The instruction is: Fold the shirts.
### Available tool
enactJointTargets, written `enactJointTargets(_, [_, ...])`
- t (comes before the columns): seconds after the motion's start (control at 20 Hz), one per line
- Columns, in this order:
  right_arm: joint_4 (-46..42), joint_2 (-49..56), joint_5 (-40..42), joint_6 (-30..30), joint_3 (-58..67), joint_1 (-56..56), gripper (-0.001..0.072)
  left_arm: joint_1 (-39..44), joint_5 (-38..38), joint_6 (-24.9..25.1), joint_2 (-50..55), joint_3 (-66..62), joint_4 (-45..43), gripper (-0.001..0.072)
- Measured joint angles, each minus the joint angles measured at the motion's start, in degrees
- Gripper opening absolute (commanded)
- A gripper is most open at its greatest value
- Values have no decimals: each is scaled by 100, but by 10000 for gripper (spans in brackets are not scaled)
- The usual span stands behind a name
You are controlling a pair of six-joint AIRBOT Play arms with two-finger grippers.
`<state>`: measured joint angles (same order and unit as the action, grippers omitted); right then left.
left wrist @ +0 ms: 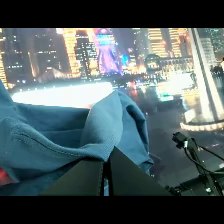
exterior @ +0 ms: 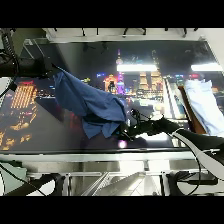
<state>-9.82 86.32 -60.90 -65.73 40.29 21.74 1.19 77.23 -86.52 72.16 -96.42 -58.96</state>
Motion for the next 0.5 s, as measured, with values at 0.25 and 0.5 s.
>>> enactJointTargets(0.25, [133,-17,474,-229,-2,323,541,0,-20,20,28,-26,2,10])
enactJointTargets(0.5, [632,-17,1246,-282,-2,861,540,0,-35,42,35,-31,4,9])
